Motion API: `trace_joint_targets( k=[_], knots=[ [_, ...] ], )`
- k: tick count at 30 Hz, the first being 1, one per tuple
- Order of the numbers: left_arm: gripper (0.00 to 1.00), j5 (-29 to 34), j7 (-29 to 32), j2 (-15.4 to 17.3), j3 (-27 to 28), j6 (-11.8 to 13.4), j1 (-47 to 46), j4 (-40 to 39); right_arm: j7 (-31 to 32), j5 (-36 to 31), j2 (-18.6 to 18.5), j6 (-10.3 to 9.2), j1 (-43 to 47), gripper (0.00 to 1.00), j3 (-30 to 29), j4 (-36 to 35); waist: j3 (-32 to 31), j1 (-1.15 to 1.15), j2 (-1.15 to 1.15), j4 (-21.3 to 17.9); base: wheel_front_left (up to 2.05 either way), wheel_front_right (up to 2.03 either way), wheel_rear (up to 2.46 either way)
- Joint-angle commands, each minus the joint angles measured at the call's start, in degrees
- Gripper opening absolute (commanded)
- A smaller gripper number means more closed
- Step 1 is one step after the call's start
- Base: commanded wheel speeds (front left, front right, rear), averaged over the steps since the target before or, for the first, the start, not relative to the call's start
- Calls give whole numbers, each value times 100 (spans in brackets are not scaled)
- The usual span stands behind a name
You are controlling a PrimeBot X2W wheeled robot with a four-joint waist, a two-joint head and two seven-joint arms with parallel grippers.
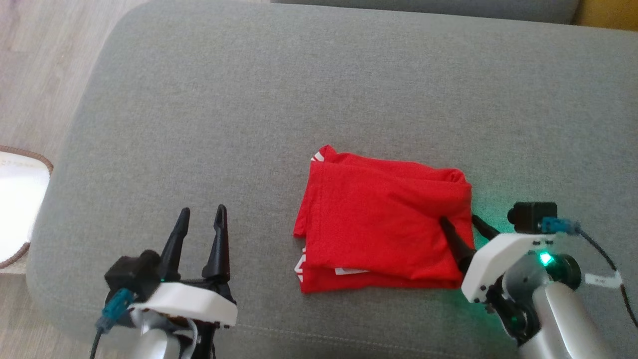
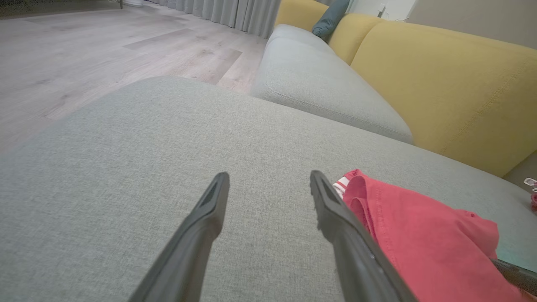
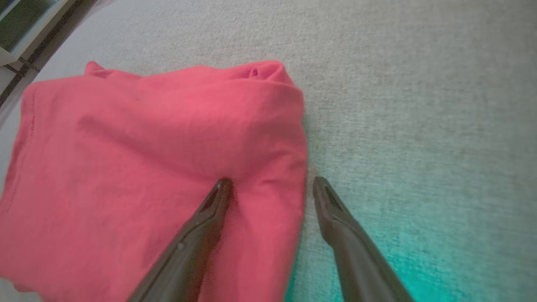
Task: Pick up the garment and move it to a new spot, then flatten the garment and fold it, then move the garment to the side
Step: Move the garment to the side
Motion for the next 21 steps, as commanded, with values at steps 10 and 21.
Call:
trace_joint_targets(
  k=[10, 21],
  knots=[
    [100, 127, -70, -31, 369, -24, -286, -212, 66, 479, -102, 39, -579, 0, 274, -15, 69, 0, 0, -287, 0, 0, 0],
    [100, 412, -70, -26, 378, -153, -469, -391, -382, 237, -564, 39, -891, 0, -229, -684, 410, 0, 0, -1710, 0, 0, 0]
  ],
)
